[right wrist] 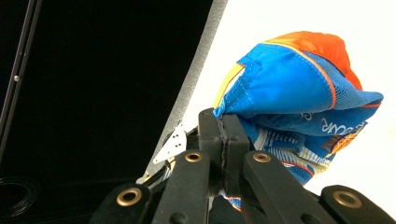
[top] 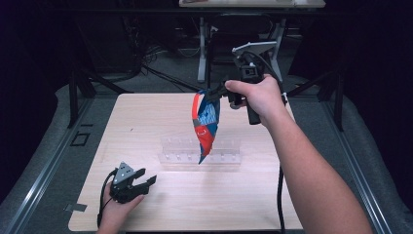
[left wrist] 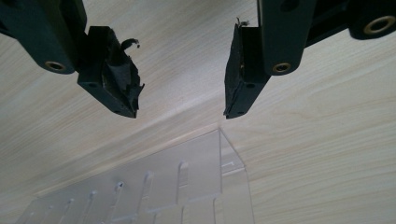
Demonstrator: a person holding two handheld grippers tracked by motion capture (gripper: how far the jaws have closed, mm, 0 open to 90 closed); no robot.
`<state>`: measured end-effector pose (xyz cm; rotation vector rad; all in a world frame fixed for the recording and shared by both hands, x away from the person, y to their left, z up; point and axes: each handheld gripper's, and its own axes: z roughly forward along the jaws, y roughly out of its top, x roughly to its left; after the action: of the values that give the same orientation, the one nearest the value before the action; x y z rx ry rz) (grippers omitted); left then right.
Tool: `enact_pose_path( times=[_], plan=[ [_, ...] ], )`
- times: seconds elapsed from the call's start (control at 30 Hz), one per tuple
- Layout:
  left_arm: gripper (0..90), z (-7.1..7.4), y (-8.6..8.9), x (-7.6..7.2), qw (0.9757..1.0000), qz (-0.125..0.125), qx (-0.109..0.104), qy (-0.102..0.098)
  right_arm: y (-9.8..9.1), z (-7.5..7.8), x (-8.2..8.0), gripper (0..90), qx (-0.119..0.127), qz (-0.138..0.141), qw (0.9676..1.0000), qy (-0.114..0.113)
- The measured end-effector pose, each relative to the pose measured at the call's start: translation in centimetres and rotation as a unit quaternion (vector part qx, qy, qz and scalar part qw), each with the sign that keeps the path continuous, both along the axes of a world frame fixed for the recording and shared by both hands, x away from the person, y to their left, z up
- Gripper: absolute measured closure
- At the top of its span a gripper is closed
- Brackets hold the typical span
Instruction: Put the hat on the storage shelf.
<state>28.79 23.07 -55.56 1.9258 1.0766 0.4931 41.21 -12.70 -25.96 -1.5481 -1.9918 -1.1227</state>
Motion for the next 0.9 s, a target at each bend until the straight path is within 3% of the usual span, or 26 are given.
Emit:
enact_pose_path(
  times=[0.37, 0.73, 0.9],
  plan=[
    [46.2, 0.2, -0.4, 0.0, 1.0000, -0.003, 0.001, -0.007, 0.7, -0.4, 1.0, 90.0, 0.006, 0.002, 1.0000, -0.001],
    [46.2, 0.1, -0.4, 0.1, 1.0000, -0.001, 0.002, 0.000, 1.4, 0.1, 0.8, 90.0, 0.003, 0.006, 1.0000, -0.005],
    [46.6, 0.1, -0.4, 0.0, 1.0000, -0.003, 0.002, 0.000, 1.1, -0.4, 1.1, 89.9, 0.001, 0.003, 1.0000, 0.000]
  ],
)
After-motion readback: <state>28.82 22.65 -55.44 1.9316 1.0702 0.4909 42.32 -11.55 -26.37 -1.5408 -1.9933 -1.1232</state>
